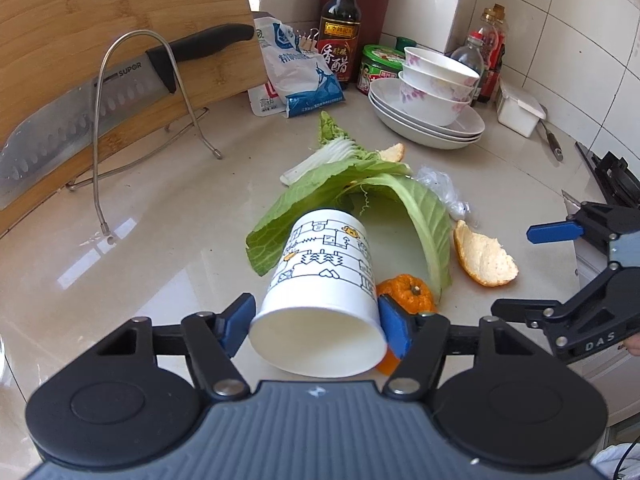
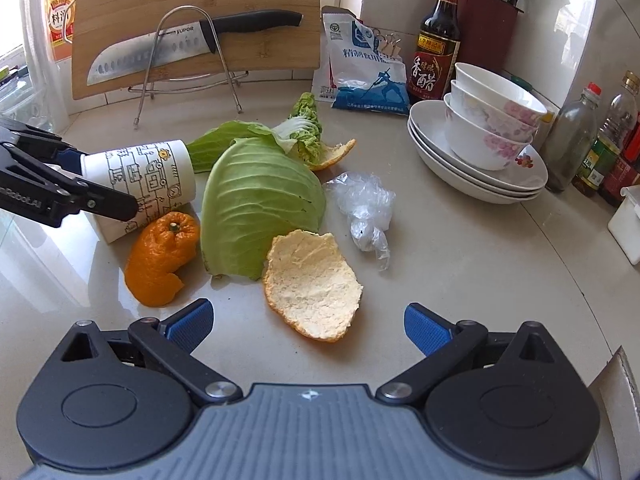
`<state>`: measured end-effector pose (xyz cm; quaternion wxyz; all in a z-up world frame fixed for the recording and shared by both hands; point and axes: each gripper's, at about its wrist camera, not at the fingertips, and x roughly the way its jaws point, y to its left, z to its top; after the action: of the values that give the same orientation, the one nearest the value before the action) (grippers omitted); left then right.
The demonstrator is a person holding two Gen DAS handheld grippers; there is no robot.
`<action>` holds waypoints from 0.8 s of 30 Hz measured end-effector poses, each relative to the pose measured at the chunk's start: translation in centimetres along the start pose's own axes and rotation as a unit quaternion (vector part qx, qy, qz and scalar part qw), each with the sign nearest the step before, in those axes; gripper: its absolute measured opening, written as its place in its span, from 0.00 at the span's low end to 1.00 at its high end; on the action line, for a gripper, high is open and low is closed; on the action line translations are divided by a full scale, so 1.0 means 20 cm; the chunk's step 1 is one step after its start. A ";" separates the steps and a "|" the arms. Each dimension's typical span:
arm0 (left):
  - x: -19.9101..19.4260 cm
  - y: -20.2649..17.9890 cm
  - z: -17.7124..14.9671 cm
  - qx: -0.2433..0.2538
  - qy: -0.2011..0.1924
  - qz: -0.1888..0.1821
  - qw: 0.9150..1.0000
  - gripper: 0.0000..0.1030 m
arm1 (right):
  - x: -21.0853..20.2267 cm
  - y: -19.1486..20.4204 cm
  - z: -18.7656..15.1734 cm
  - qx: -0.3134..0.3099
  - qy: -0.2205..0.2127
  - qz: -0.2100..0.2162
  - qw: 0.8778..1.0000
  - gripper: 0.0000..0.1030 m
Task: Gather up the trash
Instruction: 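Grasp the white paper cup with the left tool while the right tool grasps the orange peel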
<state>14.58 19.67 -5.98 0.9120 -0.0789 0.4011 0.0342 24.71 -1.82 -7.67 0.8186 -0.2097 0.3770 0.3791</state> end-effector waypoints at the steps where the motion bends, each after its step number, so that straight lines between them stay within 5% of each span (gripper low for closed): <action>1: 0.00 0.00 0.00 -0.002 -0.001 0.000 1.000 0.64 | 0.02 -0.01 0.00 0.001 0.002 0.001 1.000 0.99; 9: -0.02 0.01 0.02 -0.007 -0.007 0.001 1.000 0.64 | 0.13 -0.02 0.03 0.012 0.008 0.012 1.000 0.88; 17: -0.04 0.00 0.03 -0.005 -0.010 0.001 1.000 0.64 | 0.13 -0.03 0.06 0.016 0.003 0.019 1.000 0.66; 24: -0.05 0.00 0.03 -0.002 -0.010 0.002 1.000 0.64 | 0.11 -0.03 0.05 0.013 0.001 0.017 1.000 0.60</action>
<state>14.31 19.71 -4.77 0.9159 -0.0794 0.3917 0.0379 26.56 -0.49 -8.65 0.8147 -0.1930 0.3857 0.3876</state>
